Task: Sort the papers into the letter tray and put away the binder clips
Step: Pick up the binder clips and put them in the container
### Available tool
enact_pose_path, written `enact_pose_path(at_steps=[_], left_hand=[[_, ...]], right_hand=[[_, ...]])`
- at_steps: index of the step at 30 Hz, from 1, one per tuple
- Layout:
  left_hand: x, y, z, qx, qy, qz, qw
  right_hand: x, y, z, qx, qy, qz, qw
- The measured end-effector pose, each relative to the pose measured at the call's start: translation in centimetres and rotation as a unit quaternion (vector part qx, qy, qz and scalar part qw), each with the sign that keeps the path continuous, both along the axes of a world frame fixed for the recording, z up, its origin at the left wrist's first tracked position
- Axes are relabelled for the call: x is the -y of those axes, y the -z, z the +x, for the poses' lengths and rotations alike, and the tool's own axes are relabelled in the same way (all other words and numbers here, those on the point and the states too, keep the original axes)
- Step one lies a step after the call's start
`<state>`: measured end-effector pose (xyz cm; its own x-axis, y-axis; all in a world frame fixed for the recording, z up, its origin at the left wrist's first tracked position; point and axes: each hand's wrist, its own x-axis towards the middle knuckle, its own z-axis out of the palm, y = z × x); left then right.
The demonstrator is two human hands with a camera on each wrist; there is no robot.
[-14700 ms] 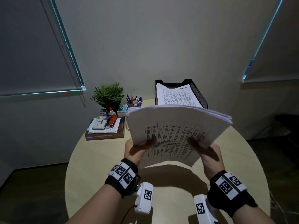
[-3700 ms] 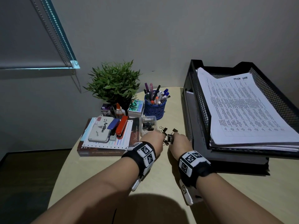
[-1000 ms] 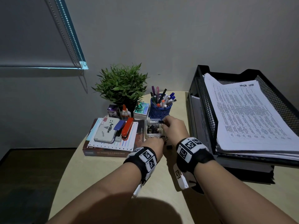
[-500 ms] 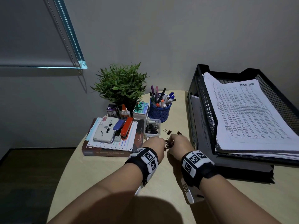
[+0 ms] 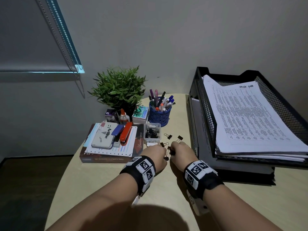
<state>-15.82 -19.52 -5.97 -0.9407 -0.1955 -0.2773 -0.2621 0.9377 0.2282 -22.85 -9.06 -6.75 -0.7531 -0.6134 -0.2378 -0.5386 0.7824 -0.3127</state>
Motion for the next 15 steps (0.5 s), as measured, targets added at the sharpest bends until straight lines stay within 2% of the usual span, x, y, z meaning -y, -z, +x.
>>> enact_pose_path(at_steps=[5,8,12,15], left_hand=[[2.0,-1.9,1.1,-0.103,-0.081,0.073,0.989],[4.0,-3.4,0.5,-0.153,-0.13,0.063,0.978],[5.2,-3.6,-0.5,-0.13,-0.155,0.04,0.979],[4.1,-2.6,-0.5,-0.138,-0.113,0.043,0.983]], right_hand=[[-0.3,0.1,0.0,-0.003,0.008,0.003,1.0],[0.1,0.2,0.1,-0.005,0.009,0.013,1.0],[0.6,0.0,0.3,-0.002,-0.003,0.029,1.0],[0.7,-0.1,0.3,0.002,-0.001,0.026,1.0]])
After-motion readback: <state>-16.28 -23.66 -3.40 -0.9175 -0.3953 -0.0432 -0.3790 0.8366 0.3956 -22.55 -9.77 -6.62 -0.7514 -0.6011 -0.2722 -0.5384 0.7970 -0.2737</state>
